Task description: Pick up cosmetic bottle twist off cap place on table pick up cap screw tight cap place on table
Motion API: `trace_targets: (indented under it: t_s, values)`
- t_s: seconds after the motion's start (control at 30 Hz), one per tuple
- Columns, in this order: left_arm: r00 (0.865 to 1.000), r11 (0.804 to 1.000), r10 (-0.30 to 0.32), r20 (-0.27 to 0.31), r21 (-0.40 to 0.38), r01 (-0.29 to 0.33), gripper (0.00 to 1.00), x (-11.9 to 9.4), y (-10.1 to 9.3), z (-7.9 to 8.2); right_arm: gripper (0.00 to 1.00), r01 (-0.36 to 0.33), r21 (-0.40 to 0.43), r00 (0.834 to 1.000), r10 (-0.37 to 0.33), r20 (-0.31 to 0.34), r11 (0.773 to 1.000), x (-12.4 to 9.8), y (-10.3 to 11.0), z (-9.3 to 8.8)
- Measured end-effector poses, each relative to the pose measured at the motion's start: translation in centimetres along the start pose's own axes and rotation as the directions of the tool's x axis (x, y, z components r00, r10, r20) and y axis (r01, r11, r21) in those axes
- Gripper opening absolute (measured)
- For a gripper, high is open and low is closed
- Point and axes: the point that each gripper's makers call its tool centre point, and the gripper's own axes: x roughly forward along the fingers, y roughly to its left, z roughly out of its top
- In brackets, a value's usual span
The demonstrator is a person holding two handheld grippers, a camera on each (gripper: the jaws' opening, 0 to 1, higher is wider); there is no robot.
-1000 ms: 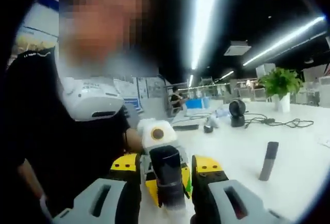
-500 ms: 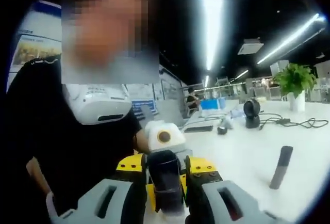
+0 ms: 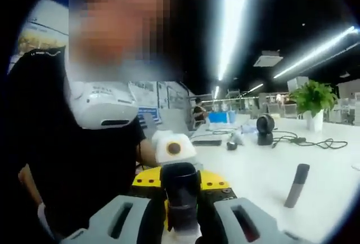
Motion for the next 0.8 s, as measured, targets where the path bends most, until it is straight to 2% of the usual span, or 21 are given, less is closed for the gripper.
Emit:
trace_targets:
  t_s: [0.2, 0.43, 0.67, 0.8]
  values:
    - [1.0, 1.0, 0.011, -0.009, -0.017, -0.011, 0.13, -0.05, 0.22, -0.06, 0.15, 0.074, -0.014, 0.997, -0.075, -0.011, 0.997, -0.27, -0.41, -0.02]
    - [1.0, 1.0, 0.021, -0.016, -0.023, -0.021, 0.12, -0.12, 0.39, -0.1, 0.15, 0.17, -0.037, 0.985, -0.171, -0.014, 0.985, -0.38, -0.51, -0.09]
    - [0.999, 0.999, 0.022, -0.023, -0.024, -0.022, 0.12, -0.13, 0.47, -0.11, 0.15, 0.246, -0.032, 0.969, -0.246, 0.004, 0.969, -0.51, -0.6, -0.16]
    - [0.999, 0.999, 0.033, -0.026, -0.023, -0.034, 0.11, -0.14, 0.67, -0.14, 0.15, 0.31, -0.029, 0.951, -0.31, 0.012, 0.95, -0.16, -0.75, -0.12]
